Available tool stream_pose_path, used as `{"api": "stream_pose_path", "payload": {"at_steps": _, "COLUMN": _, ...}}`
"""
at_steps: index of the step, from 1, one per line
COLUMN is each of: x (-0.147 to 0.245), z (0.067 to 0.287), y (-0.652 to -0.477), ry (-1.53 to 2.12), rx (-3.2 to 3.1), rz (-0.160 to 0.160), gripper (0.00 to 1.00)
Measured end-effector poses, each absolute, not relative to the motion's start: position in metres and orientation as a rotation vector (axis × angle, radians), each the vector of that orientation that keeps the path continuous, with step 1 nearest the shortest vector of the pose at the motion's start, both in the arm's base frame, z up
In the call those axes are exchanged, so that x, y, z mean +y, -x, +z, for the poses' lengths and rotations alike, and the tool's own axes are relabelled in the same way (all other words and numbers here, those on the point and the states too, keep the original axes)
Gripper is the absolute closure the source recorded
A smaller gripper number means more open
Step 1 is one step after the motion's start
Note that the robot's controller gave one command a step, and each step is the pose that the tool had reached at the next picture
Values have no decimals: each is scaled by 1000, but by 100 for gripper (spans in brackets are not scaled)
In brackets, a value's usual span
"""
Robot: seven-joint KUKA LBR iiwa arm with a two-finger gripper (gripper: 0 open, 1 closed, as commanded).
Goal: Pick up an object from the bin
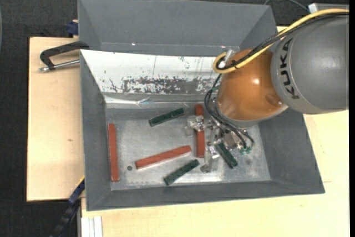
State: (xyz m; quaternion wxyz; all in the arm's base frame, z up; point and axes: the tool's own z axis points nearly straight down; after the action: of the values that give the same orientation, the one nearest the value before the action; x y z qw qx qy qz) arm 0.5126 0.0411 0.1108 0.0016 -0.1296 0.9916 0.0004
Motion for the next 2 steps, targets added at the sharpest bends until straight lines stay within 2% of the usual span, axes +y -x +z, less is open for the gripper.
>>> {"api": "stream_pose_path", "payload": {"at_steps": 1, "x": -12, "z": 74, "y": -509, "ry": 478, "rx": 3089, "rz": 1, "gripper": 100}}
{"api": "stream_pose_path", "payload": {"at_steps": 2, "x": -13, "z": 71, "y": -506, "ry": 480, "rx": 3102, "rz": 2, "gripper": 0}}
